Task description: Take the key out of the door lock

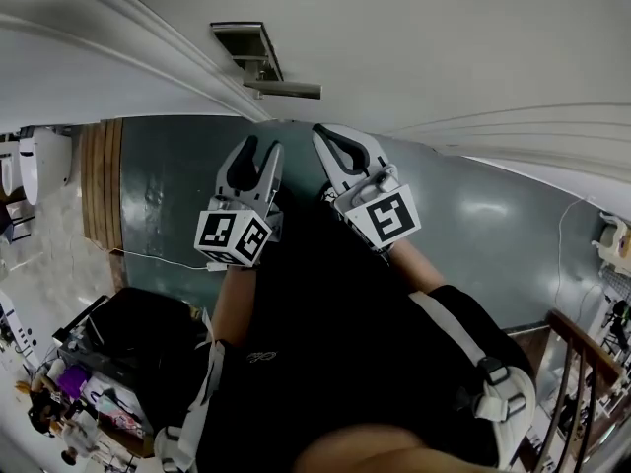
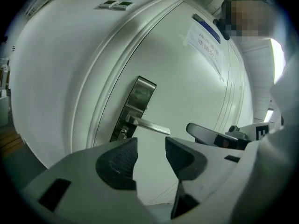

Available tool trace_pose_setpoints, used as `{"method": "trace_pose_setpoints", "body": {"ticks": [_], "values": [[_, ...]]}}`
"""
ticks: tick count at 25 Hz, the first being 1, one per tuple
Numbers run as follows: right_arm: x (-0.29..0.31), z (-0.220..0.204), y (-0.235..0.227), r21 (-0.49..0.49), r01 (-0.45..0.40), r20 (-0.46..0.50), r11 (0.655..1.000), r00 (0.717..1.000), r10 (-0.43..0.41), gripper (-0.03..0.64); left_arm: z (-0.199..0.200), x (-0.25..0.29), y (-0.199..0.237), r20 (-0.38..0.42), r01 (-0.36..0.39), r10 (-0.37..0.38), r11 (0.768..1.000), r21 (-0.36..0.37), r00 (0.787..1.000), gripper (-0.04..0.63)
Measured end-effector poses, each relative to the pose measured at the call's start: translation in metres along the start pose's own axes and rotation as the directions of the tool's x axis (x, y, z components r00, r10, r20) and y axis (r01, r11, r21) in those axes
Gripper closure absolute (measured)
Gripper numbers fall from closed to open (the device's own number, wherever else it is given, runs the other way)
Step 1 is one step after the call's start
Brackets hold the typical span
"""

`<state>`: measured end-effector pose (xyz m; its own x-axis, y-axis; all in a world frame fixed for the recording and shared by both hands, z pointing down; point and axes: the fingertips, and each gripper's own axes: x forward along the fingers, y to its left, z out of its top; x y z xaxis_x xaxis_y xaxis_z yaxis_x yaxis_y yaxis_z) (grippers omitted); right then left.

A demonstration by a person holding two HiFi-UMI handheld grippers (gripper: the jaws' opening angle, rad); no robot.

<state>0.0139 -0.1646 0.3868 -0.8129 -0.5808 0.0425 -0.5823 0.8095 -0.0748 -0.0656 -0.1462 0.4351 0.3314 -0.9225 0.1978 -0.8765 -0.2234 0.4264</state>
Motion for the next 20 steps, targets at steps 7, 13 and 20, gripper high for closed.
{"method": "trace_pose_setpoints", "body": {"ticks": [7, 13, 20], "values": [[0.026, 0.001, 0.003, 0.026, 0.061, -0.050, 0.998, 0.997, -0.060, 0.609, 0.005, 0.023, 0.028, -0.051, 0.070, -0.072, 0.997, -0.031, 0.996, 0.414], [0.044, 0.000, 0.003, 0.016, 0.109, -0.064, 0.994, 0.992, -0.107, 0.609, 0.007, 0.042, 0.050, -0.071, 0.115, -0.119, 0.992, -0.058, 0.990, 0.414], [0.042, -0.003, -0.003, 0.002, 0.179, -0.090, 0.984, 0.980, -0.178, 0.609, -0.006, 0.058, 0.061, -0.104, 0.158, -0.170, 0.981, -0.116, 0.980, 0.414]]}}
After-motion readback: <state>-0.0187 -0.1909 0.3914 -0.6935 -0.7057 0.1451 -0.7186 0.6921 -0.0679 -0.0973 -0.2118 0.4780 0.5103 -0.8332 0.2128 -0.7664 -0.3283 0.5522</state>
